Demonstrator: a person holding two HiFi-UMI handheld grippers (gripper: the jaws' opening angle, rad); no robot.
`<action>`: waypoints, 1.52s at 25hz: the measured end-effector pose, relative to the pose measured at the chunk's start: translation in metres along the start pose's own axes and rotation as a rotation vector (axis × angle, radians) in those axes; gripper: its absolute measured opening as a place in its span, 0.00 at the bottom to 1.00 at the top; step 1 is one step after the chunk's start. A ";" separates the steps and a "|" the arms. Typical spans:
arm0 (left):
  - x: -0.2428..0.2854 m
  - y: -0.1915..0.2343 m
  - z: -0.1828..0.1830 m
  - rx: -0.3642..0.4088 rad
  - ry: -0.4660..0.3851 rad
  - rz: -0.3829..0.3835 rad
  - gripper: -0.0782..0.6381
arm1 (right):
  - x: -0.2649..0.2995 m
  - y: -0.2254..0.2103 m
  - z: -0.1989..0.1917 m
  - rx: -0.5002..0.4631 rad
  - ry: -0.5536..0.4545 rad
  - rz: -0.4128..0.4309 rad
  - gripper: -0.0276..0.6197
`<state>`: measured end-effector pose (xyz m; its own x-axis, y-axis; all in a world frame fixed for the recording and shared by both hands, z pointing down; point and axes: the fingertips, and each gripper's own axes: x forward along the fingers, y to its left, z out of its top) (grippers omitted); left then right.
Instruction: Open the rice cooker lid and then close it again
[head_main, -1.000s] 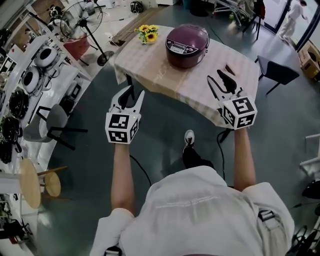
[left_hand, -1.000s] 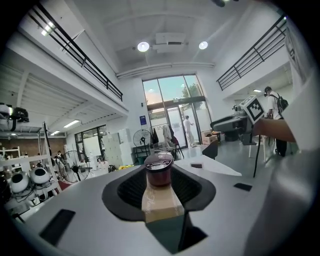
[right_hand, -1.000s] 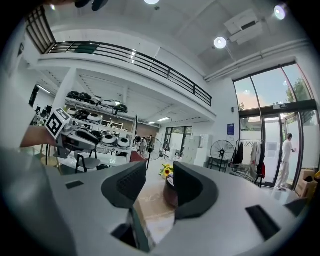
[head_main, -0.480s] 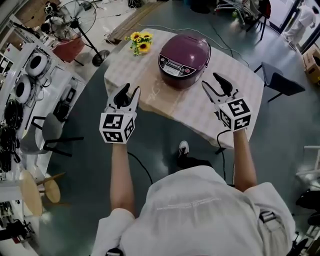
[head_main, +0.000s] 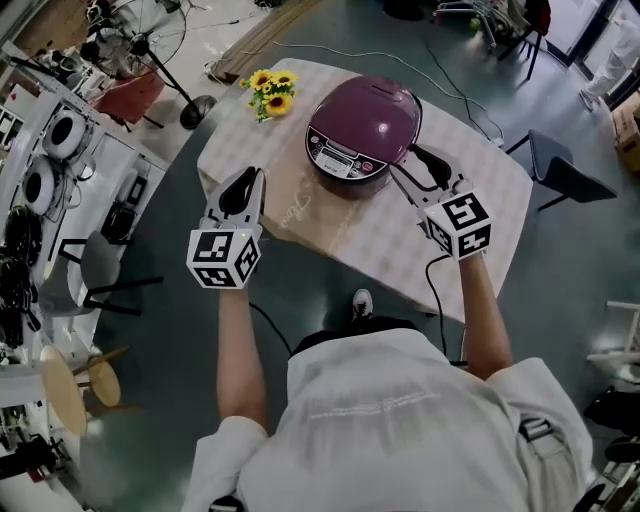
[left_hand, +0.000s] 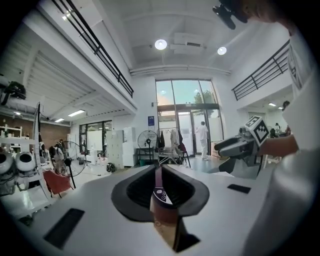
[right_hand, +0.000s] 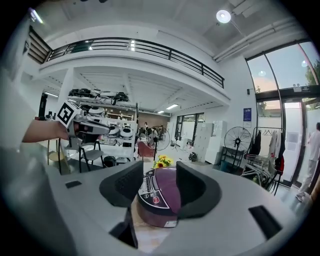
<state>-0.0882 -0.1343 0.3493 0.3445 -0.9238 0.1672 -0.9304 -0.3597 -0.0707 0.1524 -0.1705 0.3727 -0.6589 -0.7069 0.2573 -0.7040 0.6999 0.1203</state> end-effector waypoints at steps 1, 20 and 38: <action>0.004 0.003 -0.001 -0.002 0.002 0.004 0.18 | 0.005 -0.001 0.000 -0.001 0.006 0.007 0.38; 0.100 0.054 -0.042 0.002 0.100 -0.227 0.30 | 0.101 0.027 -0.038 -0.017 0.231 0.009 0.43; 0.144 0.085 -0.085 -0.039 0.184 -0.427 0.31 | 0.175 0.046 -0.092 -0.017 0.499 -0.003 0.43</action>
<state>-0.1280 -0.2869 0.4514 0.6727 -0.6545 0.3452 -0.7157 -0.6939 0.0791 0.0287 -0.2525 0.5119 -0.4468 -0.5765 0.6841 -0.6983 0.7028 0.1362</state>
